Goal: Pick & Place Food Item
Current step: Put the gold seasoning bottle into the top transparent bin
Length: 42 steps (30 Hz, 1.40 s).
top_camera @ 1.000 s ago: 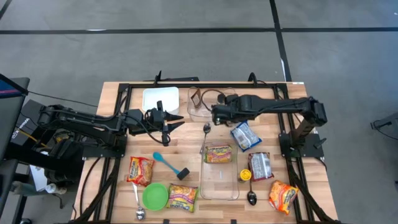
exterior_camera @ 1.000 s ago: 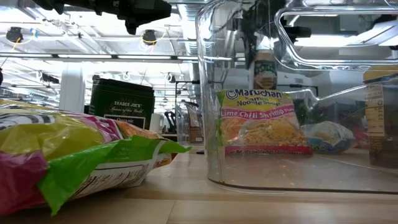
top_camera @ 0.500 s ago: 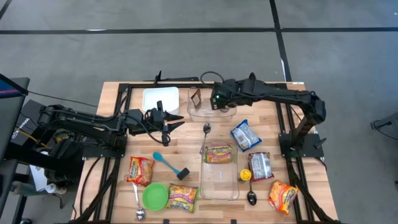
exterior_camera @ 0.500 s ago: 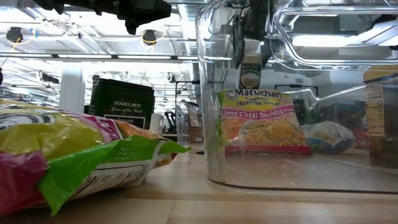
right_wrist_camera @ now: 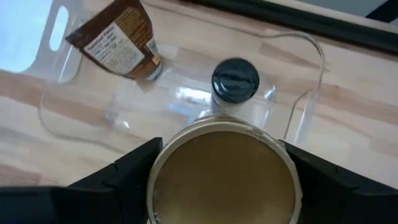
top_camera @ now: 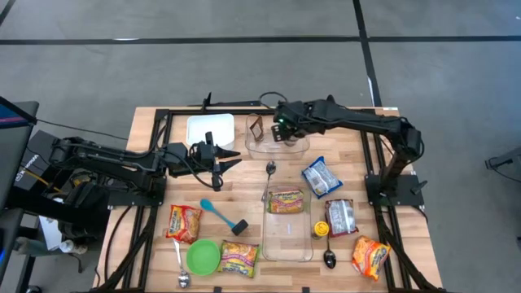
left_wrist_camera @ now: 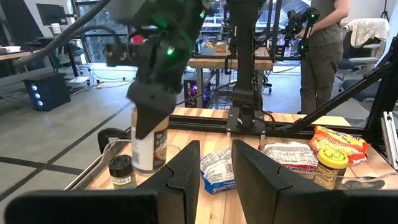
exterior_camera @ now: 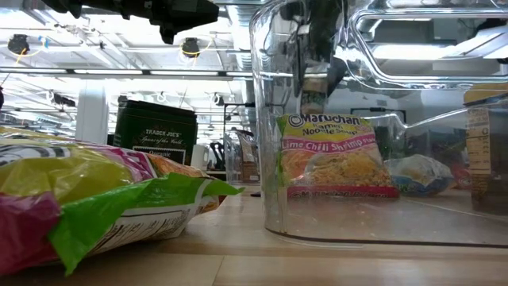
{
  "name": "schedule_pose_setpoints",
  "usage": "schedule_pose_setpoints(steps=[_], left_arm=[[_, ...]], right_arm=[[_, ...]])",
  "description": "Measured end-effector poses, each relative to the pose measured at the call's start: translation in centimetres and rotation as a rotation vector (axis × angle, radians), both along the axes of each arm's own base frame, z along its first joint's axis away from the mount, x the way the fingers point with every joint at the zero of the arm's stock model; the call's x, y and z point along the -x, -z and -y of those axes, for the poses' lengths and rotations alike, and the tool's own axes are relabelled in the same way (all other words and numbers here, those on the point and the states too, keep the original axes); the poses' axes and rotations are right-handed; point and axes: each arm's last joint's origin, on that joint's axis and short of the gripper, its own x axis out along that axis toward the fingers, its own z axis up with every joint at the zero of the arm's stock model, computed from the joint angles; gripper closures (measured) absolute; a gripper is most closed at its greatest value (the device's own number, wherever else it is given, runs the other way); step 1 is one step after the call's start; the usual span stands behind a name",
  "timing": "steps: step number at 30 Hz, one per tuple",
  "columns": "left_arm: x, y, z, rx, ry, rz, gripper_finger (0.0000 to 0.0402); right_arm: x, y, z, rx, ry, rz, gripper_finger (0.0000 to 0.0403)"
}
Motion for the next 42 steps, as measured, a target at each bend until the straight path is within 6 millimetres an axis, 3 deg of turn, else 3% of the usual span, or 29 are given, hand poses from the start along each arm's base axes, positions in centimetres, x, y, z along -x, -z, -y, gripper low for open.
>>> schedule_pose_setpoints(steps=[7, 25, 42], left_arm=[[0.0, 0.0, 0.0, 0.0, 0.0, 0.0, 0.0314], [0.0, -0.1, 0.0, 0.001, -0.001, 0.008, 0.0314], [0.0, -0.1, 0.0, 0.0, 0.0, 0.008, 0.0314]], right_arm=[[-0.9, 1.9, 1.5, -0.017, 0.009, -0.042, 0.0121], [-2.4, 5.7, 3.0, -0.129, -0.009, -0.087, 0.0121], [-3.1, 7.3, 3.5, -0.159, 0.003, -0.102, 0.0121]])
